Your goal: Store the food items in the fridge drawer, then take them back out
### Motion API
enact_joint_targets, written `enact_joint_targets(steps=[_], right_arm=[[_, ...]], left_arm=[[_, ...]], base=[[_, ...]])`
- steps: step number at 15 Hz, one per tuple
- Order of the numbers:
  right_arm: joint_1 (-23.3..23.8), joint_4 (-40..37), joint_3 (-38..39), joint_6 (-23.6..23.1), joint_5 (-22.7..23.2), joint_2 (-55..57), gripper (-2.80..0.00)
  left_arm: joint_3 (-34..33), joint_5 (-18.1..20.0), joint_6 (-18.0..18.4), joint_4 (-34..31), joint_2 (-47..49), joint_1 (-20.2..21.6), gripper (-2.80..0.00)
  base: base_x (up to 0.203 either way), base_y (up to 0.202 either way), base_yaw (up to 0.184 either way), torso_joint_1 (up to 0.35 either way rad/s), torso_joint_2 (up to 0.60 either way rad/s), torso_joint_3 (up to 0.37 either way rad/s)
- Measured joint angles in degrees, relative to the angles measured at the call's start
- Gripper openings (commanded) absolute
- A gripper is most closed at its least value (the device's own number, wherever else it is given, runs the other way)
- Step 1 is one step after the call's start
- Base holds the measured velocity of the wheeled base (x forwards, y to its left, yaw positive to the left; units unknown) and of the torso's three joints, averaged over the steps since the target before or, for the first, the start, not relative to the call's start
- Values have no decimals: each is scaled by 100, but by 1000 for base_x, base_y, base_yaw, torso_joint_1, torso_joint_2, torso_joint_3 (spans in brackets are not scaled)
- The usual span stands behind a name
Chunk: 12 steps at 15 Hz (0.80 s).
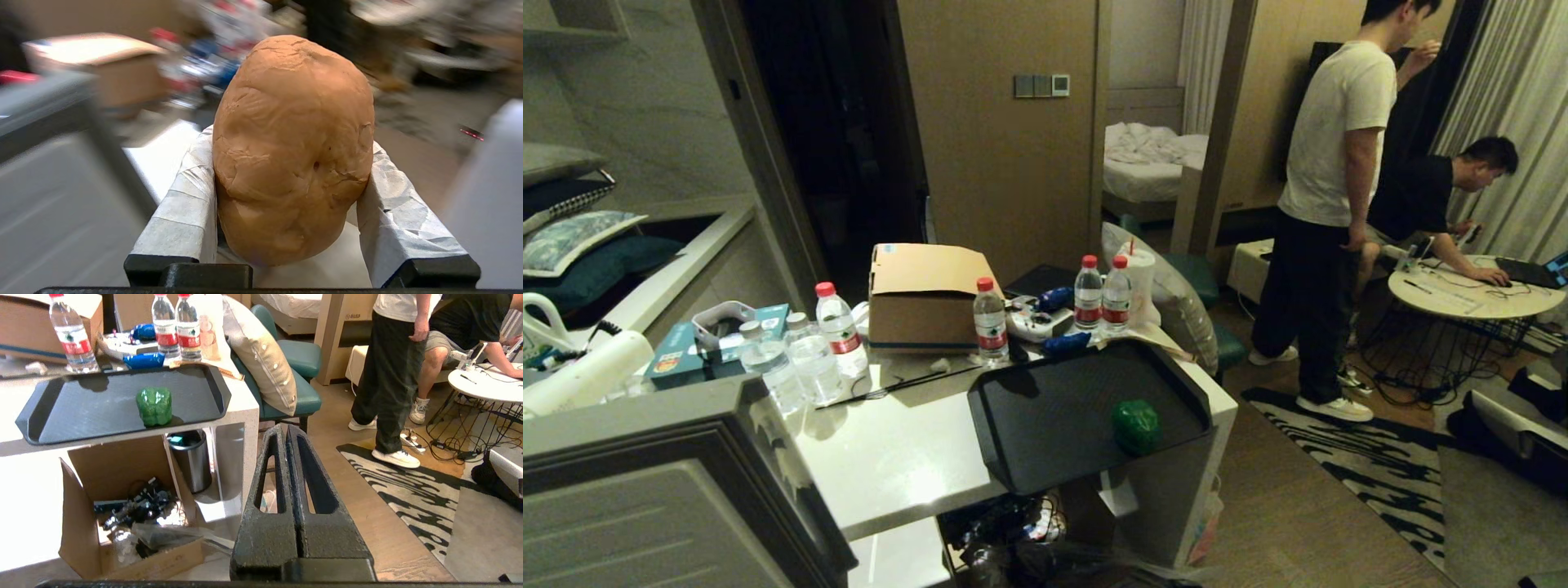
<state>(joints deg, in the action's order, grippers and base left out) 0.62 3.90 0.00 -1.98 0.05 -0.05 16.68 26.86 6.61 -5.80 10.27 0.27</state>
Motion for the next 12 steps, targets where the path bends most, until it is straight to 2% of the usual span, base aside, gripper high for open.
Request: enact_joint_targets(steps=[1,3,7,9,12], right_arm=[[0,-20,0,-13,4,-2,-280],[0,-31,0,-23,8,-2,-280],[0,-130,0,-118,35,2,-280],[0,-167,0,-140,43,21,-280],[0,-169,0,-149,47,52,-280]], left_arm=[[53,297,6,58,363,4,-280],[105,559,17,382,1146,-5,-280],[358,586,26,1504,3008,-258,-280],[684,308,-3,1893,3824,-759,-280],[1223,-590,-214,2349,4777,-2092,-280]], base=[[0,0,0,0,0,0],[0,0,0,0,0,0],[0,0,0,0,0,0],[0,0,0,0,0,0],[0,0,0,0,0,0]])
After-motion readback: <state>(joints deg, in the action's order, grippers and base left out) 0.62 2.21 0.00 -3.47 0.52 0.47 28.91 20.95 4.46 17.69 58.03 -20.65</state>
